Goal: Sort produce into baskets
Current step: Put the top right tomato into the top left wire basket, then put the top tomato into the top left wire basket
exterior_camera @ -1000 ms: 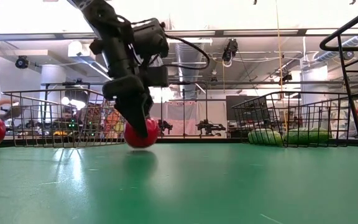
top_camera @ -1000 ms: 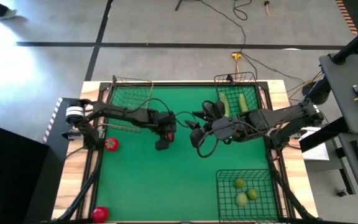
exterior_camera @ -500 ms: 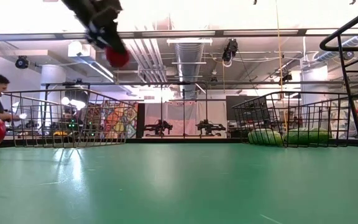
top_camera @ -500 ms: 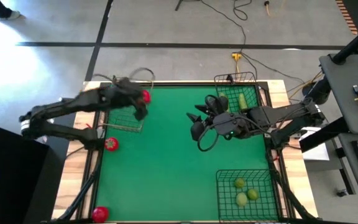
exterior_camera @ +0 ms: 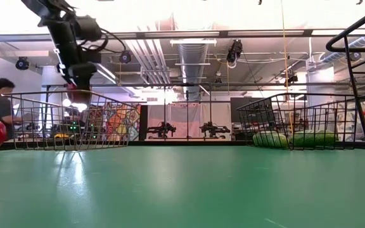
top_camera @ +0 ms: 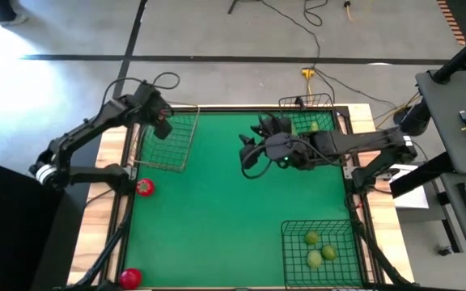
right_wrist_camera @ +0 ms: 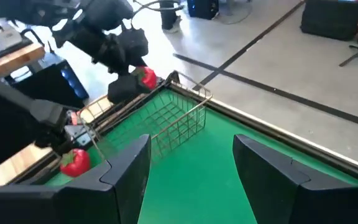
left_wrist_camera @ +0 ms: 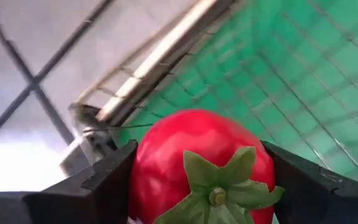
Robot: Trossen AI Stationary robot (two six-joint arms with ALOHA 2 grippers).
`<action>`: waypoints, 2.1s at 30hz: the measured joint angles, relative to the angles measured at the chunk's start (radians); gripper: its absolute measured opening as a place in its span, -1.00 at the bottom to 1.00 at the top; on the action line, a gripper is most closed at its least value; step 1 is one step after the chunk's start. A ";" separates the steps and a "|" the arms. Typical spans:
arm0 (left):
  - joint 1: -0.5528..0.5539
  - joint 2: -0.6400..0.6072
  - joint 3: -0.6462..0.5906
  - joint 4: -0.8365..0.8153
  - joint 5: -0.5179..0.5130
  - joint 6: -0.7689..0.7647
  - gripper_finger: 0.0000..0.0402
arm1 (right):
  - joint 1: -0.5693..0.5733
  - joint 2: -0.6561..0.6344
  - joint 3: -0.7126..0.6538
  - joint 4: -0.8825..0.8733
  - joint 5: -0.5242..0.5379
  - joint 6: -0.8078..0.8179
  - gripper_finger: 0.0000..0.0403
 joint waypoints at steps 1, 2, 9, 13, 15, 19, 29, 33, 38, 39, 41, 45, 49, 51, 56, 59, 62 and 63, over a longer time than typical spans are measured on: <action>0.001 0.010 0.007 -0.014 0.003 0.032 0.38 | 0.000 0.002 0.000 -0.001 -0.003 0.000 0.09; 0.001 0.023 0.016 -0.028 0.001 0.071 0.38 | 0.000 0.002 0.000 -0.001 -0.009 0.003 0.09; -0.005 0.116 0.008 -0.013 0.066 0.203 0.39 | 0.005 0.004 0.000 -0.001 -0.120 0.016 0.09; -0.005 0.192 -0.011 0.012 0.106 0.290 0.39 | 0.008 0.003 0.000 0.000 -0.122 -0.020 0.09; -0.006 0.225 -0.019 0.010 0.146 0.296 0.39 | 0.007 0.003 0.000 -0.001 -0.123 -0.052 0.09; -0.009 0.265 -0.023 0.021 0.143 0.255 0.39 | 0.006 0.003 0.000 -0.001 -0.121 -0.100 0.09; -0.010 0.387 -0.024 0.032 0.199 0.106 0.49 | 0.038 0.003 0.000 -0.009 -0.187 -0.115 0.09; -0.010 0.424 -0.024 0.034 0.189 0.077 0.50 | 0.090 0.003 0.000 -0.010 -0.256 -0.121 0.09; -0.010 0.406 0.004 -0.014 0.205 0.016 0.53 | 0.156 0.003 0.000 -0.020 -0.289 -0.115 0.09; -0.010 0.397 0.016 -0.037 0.218 0.007 0.56 | 0.165 0.004 0.000 -0.021 -0.289 -0.116 0.09; -0.010 0.380 0.043 -0.084 0.223 -0.003 0.62 | 0.179 0.004 0.000 -0.021 -0.289 -0.124 0.09; -0.010 0.351 0.120 -0.181 0.224 -0.036 0.76 | 0.191 0.004 -0.012 -0.019 -0.284 -0.134 0.09; -0.010 0.308 0.209 -0.286 0.303 -0.092 0.86 | 0.191 0.005 -0.042 -0.020 -0.280 -0.097 0.09; -0.015 0.268 0.246 -0.311 0.369 -0.154 0.87 | 0.191 0.005 -0.057 -0.018 -0.280 -0.093 0.09; -0.120 0.080 0.261 -0.322 0.482 -0.307 0.86 | 0.191 0.012 -0.075 -0.014 -0.279 -0.044 0.09; -0.264 -0.054 0.223 -0.324 0.450 -0.403 0.85 | 0.191 0.016 -0.075 0.016 -0.279 -0.044 0.09; -0.456 -0.181 0.157 -0.330 0.423 -0.546 0.85 | 0.191 0.017 -0.075 0.054 -0.260 -0.052 0.09; -0.527 -0.217 0.132 -0.335 0.424 -0.622 0.85 | 0.191 0.017 -0.075 0.059 -0.224 -0.050 0.09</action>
